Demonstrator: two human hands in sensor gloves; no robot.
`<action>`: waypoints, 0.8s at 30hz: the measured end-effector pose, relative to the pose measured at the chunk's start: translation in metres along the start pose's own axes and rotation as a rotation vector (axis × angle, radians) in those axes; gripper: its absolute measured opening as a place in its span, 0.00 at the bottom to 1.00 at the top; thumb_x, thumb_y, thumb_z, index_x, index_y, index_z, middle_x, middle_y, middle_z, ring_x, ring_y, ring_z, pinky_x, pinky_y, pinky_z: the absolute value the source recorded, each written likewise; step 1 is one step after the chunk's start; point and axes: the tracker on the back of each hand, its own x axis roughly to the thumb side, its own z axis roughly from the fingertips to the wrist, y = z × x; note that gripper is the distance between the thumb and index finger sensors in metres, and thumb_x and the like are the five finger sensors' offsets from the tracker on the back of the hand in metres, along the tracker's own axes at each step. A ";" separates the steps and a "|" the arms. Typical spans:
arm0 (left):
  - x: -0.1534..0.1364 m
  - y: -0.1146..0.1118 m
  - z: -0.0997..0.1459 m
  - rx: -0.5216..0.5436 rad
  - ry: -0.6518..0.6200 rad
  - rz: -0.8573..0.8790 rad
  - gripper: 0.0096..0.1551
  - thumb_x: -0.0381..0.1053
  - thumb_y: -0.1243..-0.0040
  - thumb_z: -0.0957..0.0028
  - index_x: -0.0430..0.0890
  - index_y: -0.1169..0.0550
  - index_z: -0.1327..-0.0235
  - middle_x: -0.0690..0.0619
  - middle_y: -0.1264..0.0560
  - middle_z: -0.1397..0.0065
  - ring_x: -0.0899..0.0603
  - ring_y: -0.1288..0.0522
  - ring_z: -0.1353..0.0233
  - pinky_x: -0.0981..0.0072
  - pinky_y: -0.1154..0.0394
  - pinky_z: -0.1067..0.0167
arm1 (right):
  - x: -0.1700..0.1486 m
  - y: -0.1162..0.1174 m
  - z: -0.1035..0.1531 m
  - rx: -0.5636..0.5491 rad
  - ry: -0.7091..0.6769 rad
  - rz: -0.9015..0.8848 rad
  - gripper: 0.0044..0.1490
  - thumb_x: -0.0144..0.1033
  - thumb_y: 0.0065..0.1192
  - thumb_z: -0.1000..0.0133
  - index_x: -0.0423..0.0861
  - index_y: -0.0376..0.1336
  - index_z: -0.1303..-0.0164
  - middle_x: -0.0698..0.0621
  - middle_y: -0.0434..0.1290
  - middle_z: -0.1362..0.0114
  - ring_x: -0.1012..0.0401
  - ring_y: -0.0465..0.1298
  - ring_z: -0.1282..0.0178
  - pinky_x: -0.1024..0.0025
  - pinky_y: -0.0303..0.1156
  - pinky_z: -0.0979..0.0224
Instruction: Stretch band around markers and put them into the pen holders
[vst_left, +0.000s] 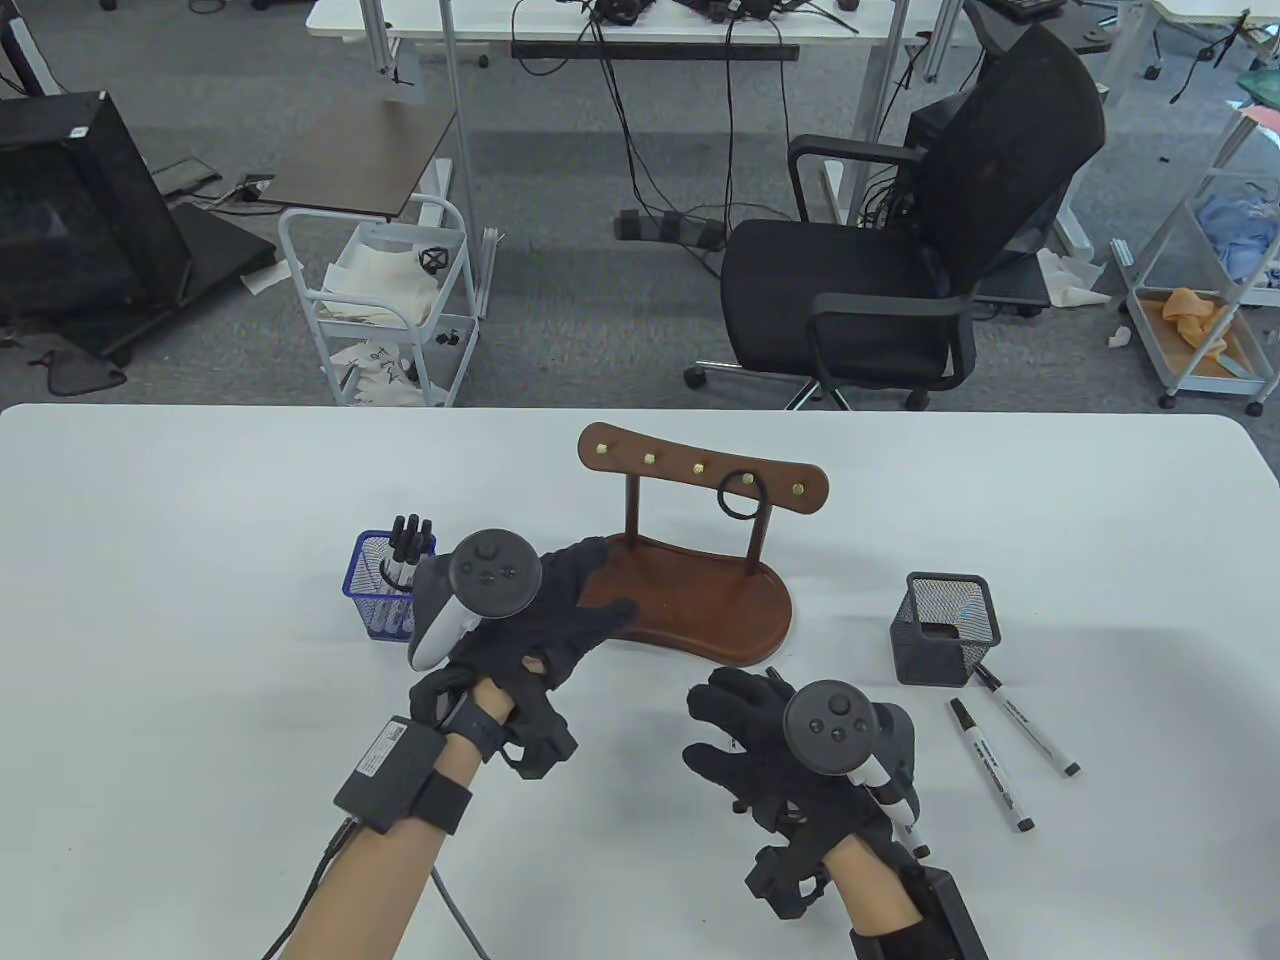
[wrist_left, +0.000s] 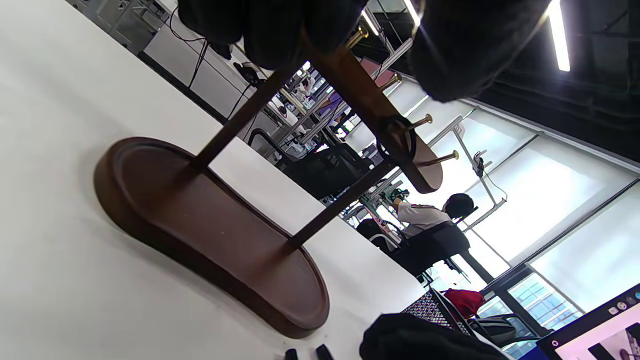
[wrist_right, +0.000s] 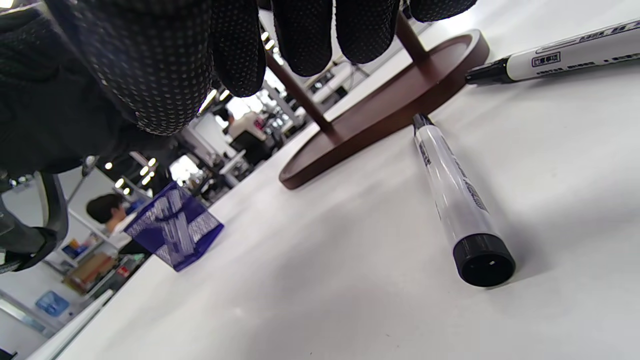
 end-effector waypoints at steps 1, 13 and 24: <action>0.002 -0.005 -0.006 -0.004 0.002 0.022 0.48 0.62 0.38 0.41 0.39 0.40 0.17 0.31 0.39 0.13 0.23 0.46 0.15 0.23 0.50 0.25 | 0.000 -0.001 0.000 -0.006 0.003 -0.004 0.38 0.50 0.75 0.49 0.55 0.66 0.26 0.50 0.62 0.10 0.44 0.57 0.13 0.38 0.53 0.16; 0.015 -0.045 -0.066 -0.047 0.071 0.218 0.48 0.60 0.42 0.38 0.36 0.44 0.16 0.30 0.43 0.12 0.23 0.47 0.16 0.23 0.49 0.25 | -0.005 -0.013 0.002 -0.073 0.059 -0.033 0.34 0.46 0.73 0.46 0.53 0.68 0.29 0.49 0.66 0.13 0.43 0.60 0.15 0.38 0.55 0.17; 0.012 -0.060 -0.101 -0.039 0.129 0.376 0.48 0.58 0.43 0.37 0.35 0.48 0.16 0.29 0.45 0.12 0.22 0.48 0.16 0.23 0.50 0.26 | -0.010 -0.024 0.004 -0.149 0.104 -0.049 0.31 0.45 0.74 0.46 0.51 0.70 0.33 0.50 0.70 0.17 0.45 0.64 0.17 0.39 0.57 0.18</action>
